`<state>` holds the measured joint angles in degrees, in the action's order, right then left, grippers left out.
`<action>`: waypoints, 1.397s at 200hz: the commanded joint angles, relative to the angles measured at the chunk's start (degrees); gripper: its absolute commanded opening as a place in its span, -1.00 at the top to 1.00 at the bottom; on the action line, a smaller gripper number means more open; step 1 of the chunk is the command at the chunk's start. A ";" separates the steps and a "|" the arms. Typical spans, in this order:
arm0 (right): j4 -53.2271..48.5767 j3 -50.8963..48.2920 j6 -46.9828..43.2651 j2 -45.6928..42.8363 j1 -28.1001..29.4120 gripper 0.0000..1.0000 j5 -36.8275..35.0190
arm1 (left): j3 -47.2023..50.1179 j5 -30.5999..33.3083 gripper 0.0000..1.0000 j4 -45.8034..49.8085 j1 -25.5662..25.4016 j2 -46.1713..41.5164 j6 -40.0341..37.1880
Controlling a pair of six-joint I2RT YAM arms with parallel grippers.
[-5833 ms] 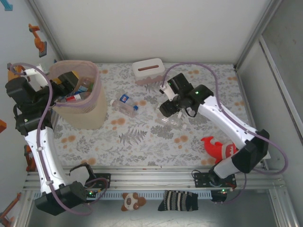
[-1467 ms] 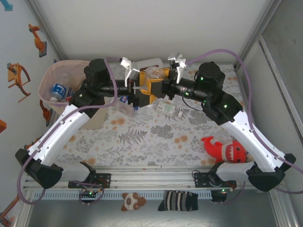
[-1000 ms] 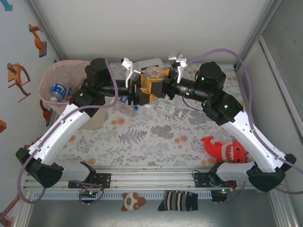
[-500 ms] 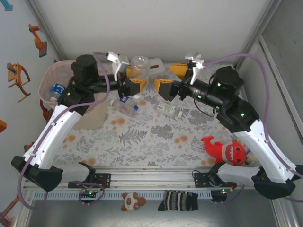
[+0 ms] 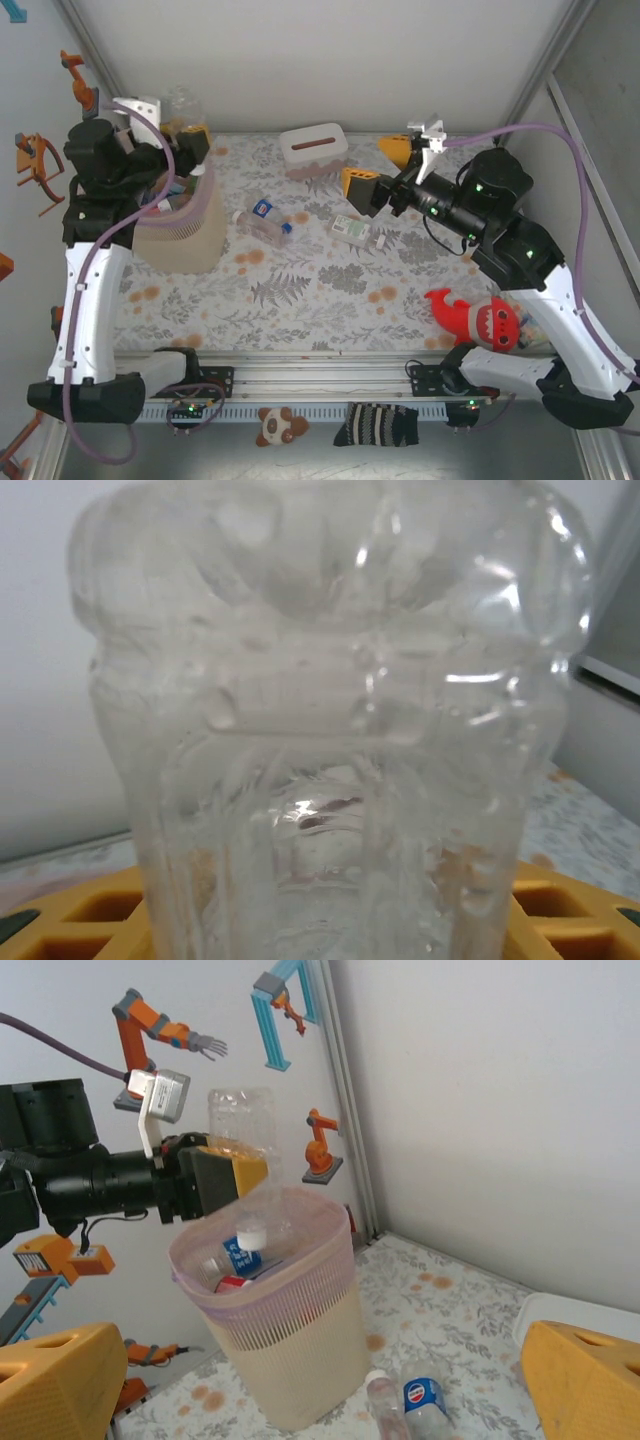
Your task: Put the plastic bottles in the bin
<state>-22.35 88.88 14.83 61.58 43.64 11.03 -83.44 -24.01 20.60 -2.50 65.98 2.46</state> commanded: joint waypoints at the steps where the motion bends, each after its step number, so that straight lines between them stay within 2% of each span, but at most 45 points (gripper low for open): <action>1: 0.35 0.24 -1.04 -0.23 -0.11 -0.99 0.08 | 2.60 0.39 -0.03 -4.92 6.32 0.54 10.07; 31: 0.55 -0.07 -0.77 -0.15 -0.13 -0.98 0.56 | 3.29 -4.13 0.01 -6.36 12.99 5.12 23.35; 70: 0.54 -0.93 -0.67 -0.98 -0.14 -0.98 0.31 | 5.58 -5.38 0.01 -7.56 14.33 9.17 31.67; 124: 0.36 -1.82 -0.72 -1.71 -0.14 -0.98 0.14 | 5.26 -8.07 -0.07 -1.53 14.65 13.81 31.83; 169: 0.72 -2.33 -0.61 -1.81 -0.15 -0.98 0.31 | 8.29 -10.97 -0.15 -0.74 14.72 15.09 33.11; 227: 0.55 -2.67 -0.71 -2.63 -0.13 -0.98 -0.17 | 8.86 -9.07 -0.62 3.02 15.84 12.99 31.42; 279: 0.90 -2.67 -0.56 -2.86 -0.13 -0.98 -0.22 | 4.99 -7.28 -0.71 9.36 19.38 9.76 26.87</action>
<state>-22.90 86.28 14.74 59.55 43.64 11.03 -74.78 -31.90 25.85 15.16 78.46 33.06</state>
